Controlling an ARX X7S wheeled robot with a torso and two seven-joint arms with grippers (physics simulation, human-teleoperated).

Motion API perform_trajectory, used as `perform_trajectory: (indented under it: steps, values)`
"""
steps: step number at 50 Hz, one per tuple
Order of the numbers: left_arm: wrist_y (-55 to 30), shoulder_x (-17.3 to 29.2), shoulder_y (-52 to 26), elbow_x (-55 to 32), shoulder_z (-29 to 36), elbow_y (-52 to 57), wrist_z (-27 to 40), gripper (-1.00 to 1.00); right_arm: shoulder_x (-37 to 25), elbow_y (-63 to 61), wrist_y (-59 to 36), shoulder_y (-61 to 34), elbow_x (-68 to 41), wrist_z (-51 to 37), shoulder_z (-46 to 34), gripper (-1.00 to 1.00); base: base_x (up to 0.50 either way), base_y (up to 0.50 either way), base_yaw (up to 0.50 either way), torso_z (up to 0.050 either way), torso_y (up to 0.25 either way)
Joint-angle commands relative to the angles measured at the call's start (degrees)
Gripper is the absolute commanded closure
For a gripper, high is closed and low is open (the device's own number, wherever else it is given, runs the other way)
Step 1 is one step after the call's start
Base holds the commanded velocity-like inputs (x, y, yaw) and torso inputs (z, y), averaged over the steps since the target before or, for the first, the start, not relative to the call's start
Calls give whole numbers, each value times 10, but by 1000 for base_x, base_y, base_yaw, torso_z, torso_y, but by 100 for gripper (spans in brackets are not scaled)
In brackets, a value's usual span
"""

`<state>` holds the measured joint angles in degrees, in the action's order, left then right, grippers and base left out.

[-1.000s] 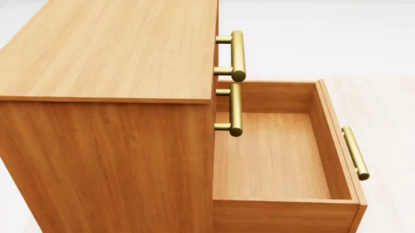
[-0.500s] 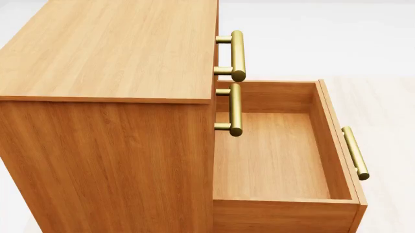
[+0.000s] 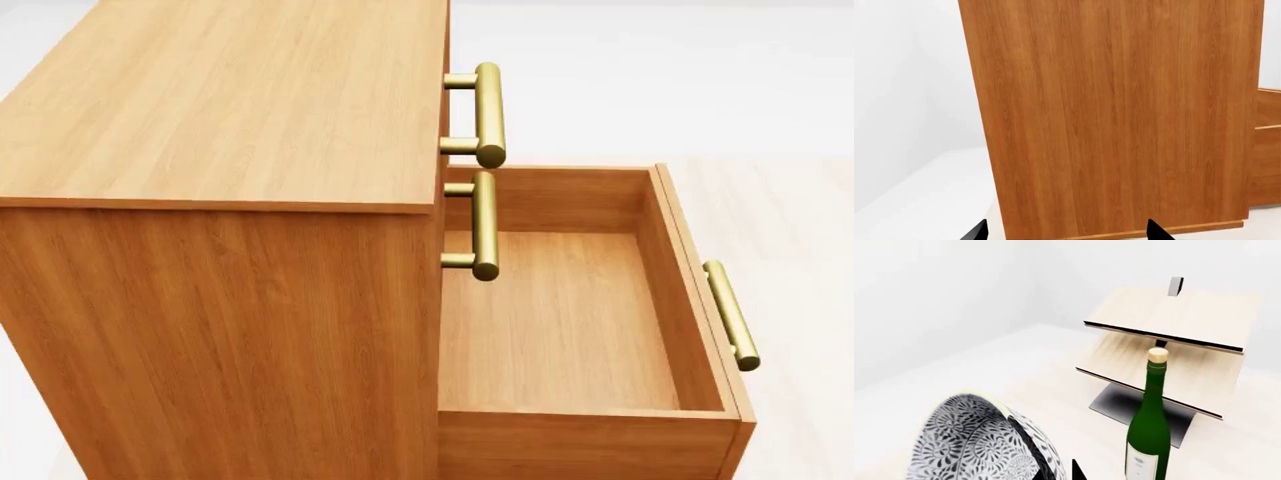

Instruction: Put the bowl in the bottom drawer of the cabinet and close it.

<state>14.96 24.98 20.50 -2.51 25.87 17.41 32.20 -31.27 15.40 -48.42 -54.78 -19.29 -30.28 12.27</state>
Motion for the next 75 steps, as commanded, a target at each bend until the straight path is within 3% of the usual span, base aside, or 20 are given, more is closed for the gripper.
perform_trajectory:
  steps: [1, 40, 75]
  values:
    - [0, 1, -1, -1, 1, 0, 1, -100, 5, 37, 10, -51, 16, 13, -36, 100, 0, 0, 0, 0, 0]
    - [5, 4, -2, -3, 6, -2, 5, -100, 61, 200, 41, -194, 33, 68, -122, 100, 0, 0, 0, 0, 0]
    - [2, 8, -4, -4, 10, 0, 8, -100, 125, 440, 160, -294, 70, 136, -189, 100, 0, 0, 0, 0, 1]
